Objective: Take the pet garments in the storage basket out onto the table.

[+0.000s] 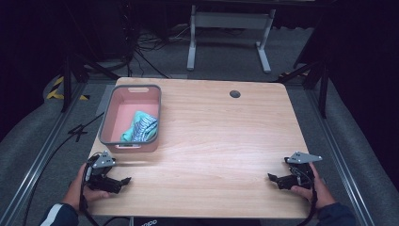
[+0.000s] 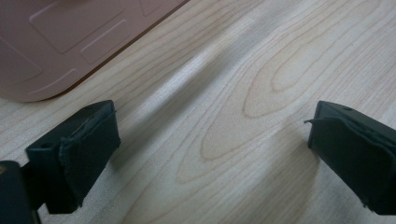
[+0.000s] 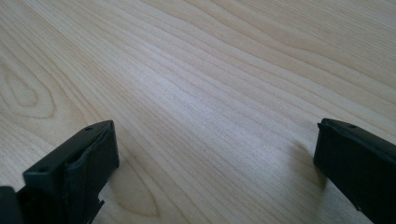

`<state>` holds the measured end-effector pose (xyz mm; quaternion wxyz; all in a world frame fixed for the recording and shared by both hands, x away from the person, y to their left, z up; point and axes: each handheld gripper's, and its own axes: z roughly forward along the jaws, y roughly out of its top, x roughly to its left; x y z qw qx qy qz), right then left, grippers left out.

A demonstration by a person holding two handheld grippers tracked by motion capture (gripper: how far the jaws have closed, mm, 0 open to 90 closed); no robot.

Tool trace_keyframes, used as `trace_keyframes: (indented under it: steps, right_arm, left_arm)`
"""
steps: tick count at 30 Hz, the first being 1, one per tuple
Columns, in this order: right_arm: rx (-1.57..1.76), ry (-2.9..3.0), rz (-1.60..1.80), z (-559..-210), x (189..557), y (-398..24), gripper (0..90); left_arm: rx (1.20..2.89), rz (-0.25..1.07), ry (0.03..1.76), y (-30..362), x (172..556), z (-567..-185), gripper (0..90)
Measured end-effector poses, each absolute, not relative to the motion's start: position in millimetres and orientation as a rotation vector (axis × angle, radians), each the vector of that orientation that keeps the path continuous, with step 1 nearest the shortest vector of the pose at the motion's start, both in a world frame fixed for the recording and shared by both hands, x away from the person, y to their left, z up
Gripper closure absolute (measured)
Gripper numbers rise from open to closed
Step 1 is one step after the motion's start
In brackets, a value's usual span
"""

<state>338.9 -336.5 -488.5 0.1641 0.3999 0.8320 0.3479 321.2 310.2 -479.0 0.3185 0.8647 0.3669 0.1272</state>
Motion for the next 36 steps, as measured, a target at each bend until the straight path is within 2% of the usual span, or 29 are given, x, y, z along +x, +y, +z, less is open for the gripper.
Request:
trace_keyframes:
  steps: [3, 7, 14, 26, 36]
  right_arm:
    - [1.140, 2.372, 0.992, -488, 339, -336, 0.3]
    - [1.140, 2.372, 0.992, -488, 339, -336, 0.4]
    - [1.139, 2.372, 0.992, -488, 339, -336, 0.4]
    - [1.143, 2.371, 0.996, -488, 339, -337, 0.4]
    - [1.142, 2.371, 0.995, -488, 339, -337, 0.4]
  left_arm:
    - [2.281, 0.332, 0.960, 310, 321, -476, 16.4]
    - [2.297, 0.346, 0.949, 309, 319, -471, 18.7]
    - [2.285, 0.369, 0.921, 310, 316, -457, 20.9]
    - [2.215, 0.411, 0.841, 305, 306, -410, 21.1]
    - [2.217, 0.473, 0.797, 299, 320, -373, 20.4]
